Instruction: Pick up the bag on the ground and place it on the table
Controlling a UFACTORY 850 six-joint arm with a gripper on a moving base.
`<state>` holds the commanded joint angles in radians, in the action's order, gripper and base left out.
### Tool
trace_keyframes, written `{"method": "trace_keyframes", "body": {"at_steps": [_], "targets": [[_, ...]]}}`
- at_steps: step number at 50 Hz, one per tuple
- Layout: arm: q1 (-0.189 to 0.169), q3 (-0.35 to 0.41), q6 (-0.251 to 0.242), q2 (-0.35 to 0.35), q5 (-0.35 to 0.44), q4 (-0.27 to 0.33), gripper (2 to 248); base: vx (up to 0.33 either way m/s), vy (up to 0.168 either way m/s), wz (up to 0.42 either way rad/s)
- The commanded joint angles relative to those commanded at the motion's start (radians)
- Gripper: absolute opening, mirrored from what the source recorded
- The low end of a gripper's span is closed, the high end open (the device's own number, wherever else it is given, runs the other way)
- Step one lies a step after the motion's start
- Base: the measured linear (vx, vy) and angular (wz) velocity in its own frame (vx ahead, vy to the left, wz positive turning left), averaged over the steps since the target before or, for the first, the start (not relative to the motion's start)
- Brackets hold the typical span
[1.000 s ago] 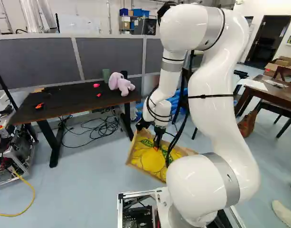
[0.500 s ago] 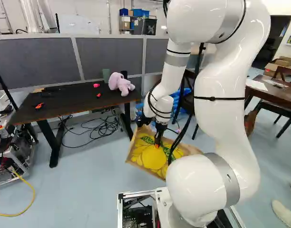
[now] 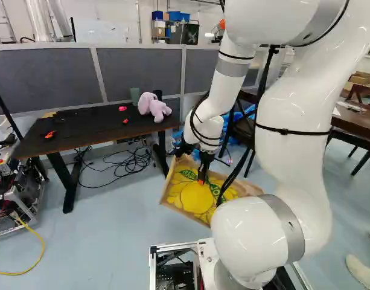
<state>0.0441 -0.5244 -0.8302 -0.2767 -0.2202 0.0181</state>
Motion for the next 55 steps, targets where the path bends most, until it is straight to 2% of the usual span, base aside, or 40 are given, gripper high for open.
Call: {"method": "trace_keyframes", "body": {"at_steps": [55], "targets": [[-0.037,0.029,0.000,0.256,-0.192,0.000,21,0.000,0.000,0.000]]}}
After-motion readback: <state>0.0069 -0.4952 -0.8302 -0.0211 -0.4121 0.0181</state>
